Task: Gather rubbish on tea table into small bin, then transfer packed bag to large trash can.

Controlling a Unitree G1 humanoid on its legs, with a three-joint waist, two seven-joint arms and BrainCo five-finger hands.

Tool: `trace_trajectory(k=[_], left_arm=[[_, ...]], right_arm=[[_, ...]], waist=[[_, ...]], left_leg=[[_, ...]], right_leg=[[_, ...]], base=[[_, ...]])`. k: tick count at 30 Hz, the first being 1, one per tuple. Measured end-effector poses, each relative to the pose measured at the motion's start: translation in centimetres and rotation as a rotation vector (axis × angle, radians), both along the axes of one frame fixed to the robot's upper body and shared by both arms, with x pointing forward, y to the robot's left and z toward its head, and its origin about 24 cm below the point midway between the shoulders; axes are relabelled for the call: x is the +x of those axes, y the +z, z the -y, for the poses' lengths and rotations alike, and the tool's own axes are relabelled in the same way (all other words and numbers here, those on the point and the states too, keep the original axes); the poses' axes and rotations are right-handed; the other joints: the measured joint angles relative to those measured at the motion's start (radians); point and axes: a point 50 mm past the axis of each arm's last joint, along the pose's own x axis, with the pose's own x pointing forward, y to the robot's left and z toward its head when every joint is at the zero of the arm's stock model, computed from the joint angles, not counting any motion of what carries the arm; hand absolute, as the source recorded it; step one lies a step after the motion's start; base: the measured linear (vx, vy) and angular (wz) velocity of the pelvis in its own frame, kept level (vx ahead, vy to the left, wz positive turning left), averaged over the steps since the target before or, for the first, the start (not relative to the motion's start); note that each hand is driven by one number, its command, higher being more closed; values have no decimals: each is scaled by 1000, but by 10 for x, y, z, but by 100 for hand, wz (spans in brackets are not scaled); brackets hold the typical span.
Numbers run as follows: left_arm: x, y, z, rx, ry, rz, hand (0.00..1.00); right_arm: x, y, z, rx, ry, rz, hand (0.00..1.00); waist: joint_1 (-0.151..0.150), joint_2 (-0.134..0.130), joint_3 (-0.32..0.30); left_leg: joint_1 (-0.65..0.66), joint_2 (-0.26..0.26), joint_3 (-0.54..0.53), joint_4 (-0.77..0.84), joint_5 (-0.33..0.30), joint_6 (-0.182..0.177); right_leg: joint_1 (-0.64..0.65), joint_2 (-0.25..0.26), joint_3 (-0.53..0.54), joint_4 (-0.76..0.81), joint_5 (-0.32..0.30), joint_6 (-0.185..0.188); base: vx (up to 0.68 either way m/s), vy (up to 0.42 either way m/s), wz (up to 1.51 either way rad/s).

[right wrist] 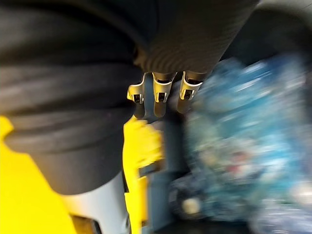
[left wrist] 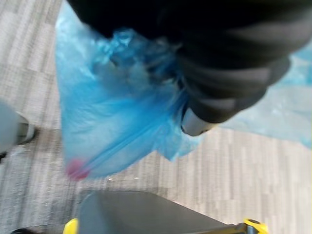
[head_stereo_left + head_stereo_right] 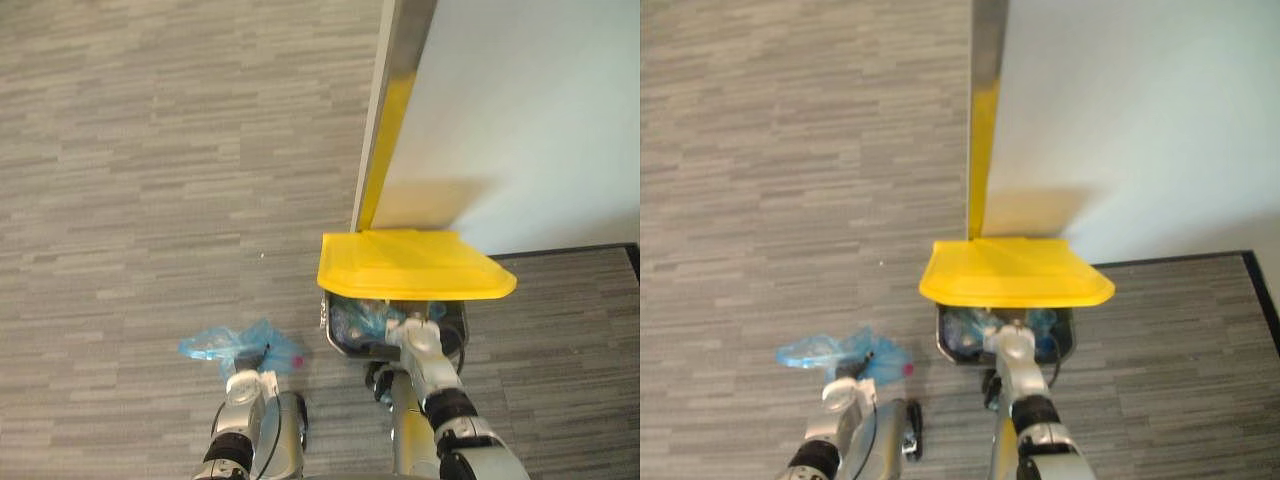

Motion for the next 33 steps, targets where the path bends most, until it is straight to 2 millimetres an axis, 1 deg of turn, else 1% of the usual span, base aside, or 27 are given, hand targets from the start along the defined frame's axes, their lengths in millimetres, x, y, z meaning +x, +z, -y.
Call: trace_trajectory(k=[1,2,5,6,7,8,9,11,12,13,17,20,22,24,25,27,31,33], left_arm=[[6,9,5,-5,-19,45,100],[7,12,6,-6,-25,60,100],[17,30,15,-30,-46,152,100],[19,34,16,-33,-47,170,100],[22,41,20,-36,-51,203,100],[27,51,26,-35,-75,249,100],[29,56,29,-38,-84,271,100],[33,71,39,-49,-121,343,100],[36,83,46,-53,-150,394,100],[38,91,53,-57,-177,428,100],[38,120,72,-103,-238,561,100],[35,144,80,-134,-291,675,100],[31,159,89,-158,-334,745,100],[26,168,98,-176,-374,785,100],[22,175,104,-189,-404,814,100],[20,183,113,-199,-442,844,100],[19,198,124,-204,-487,898,100],[17,216,132,-211,-520,968,100]], right_arm=[[11,20,3,-21,-11,60,0],[14,26,4,-27,-12,78,0],[30,62,10,-58,-31,181,0],[31,68,11,-62,-35,198,0],[35,78,11,-69,-40,225,0],[41,93,11,-77,-42,256,0],[43,100,10,-79,-42,272,0],[47,122,11,-86,-51,337,0],[49,139,11,-87,-62,388,0],[50,147,11,-84,-69,404,0],[52,155,11,-66,-86,412,0],[55,169,7,-64,-88,433,0],[57,184,5,-55,-91,472,0],[57,195,7,-39,-107,502,0],[57,206,11,-26,-124,529,0],[60,219,11,-9,-127,551,0],[63,223,11,16,-130,546,0],[64,224,12,30,-133,545,0]], waist=[[5,-3,6],[7,-4,8],[11,-2,23],[12,-3,24],[12,-4,25],[15,-6,35],[15,-6,38],[15,-7,39],[15,-8,42],[15,-8,43],[13,-10,45],[7,-19,56],[1,-21,61],[-4,-22,64],[-6,-21,64],[-8,-21,64],[-6,-22,64],[-6,-22,64]], left_leg=[[-44,6,-6,24,0,0],[-58,8,-7,30,0,0],[-116,24,-15,56,0,0],[-125,24,-19,57,0,-1],[-138,24,-23,58,1,-2],[-140,29,-24,58,4,-7],[-140,32,-24,58,5,-9],[-150,36,-24,58,11,-20],[-155,36,-23,58,12,-22],[-155,36,-23,58,13,-24],[-155,36,-18,60,14,-25],[-155,37,-19,66,12,-27],[-168,40,-22,76,12,-27],[-171,42,-22,82,12,-28],[-173,47,-22,88,11,-29],[-173,51,-21,90,11,-30],[-173,55,-24,87,15,-36],[-172,55,-24,84,20,-45]], right_leg=[[-32,2,0,-6,18,0],[-41,4,1,-9,24,-1],[-72,26,-3,-45,57,-2],[-79,27,-4,-45,59,-3],[-88,28,-7,-47,62,-4],[-89,36,-7,-53,71,-15],[-89,37,-7,-52,72,-17],[-98,39,-9,-50,73,-18],[-104,39,-9,-49,77,-21],[-105,40,-9,-48,77,-22],[-110,39,-3,-41,77,-21],[-111,39,-2,-35,75,-20],[-118,41,-2,-35,74,-18],[-119,43,-3,-37,71,-14],[-119,48,-3,-38,72,-15],[-119,52,-3,-40,72,-15],[-119,58,-7,-41,73,-16],[-118,59,-8,-41,76,-20]], base=[[-141,-65,-3],[-123,-56,-6],[-82,-19,-9],[-59,-14,-2],[-34,-23,-1],[0,0,0],[-9,-24,-4],[0,0,0],[0,0,0],[0,0,0],[-11,5,-2],[-54,-13,-1],[-68,-30,1],[-72,-31,-4],[-62,-28,-7],[-53,-34,-6],[-35,-43,0],[-33,-32,2]])
